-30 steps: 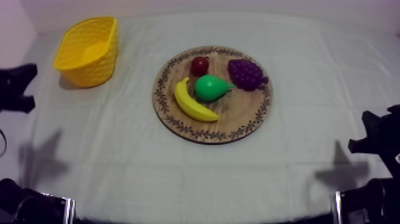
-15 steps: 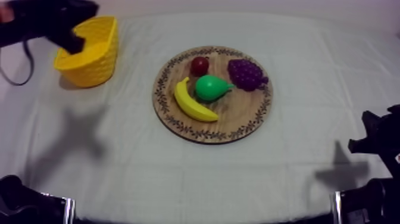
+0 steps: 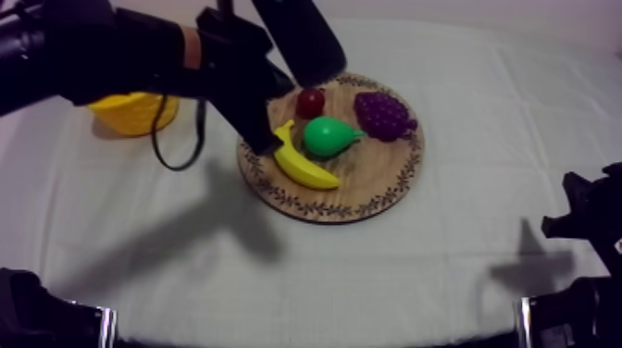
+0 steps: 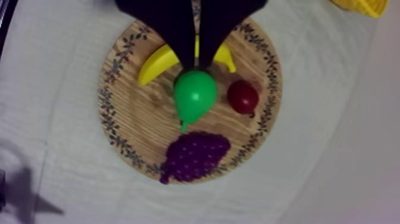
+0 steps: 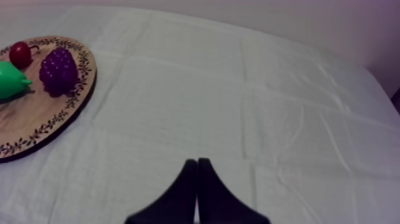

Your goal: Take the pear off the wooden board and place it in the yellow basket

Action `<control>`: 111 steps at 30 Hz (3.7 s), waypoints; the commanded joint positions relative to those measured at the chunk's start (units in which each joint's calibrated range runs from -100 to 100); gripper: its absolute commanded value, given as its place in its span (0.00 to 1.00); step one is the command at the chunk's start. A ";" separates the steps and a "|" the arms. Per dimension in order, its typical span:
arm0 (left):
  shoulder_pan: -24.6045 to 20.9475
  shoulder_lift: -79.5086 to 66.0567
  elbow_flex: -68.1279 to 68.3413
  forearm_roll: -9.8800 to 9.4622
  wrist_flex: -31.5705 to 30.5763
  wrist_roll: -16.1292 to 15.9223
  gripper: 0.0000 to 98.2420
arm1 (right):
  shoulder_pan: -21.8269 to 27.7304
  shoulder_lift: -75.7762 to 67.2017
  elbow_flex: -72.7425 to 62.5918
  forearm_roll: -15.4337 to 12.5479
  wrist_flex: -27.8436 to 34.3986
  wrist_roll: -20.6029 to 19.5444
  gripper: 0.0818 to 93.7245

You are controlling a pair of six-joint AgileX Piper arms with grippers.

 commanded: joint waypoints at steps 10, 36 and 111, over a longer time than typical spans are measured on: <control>1.34 2.37 3.66 -0.16 -3.60 3.21 0.84 | -0.01 -0.02 0.04 0.00 -0.06 0.00 0.00; 1.81 20.27 -13.03 -0.03 8.39 3.24 0.95 | -0.01 -0.02 0.04 0.00 -0.06 0.00 0.00; -25.17 21.24 -35.01 -9.68 42.51 4.90 0.60 | -0.01 -0.02 0.04 0.00 -0.06 0.00 0.00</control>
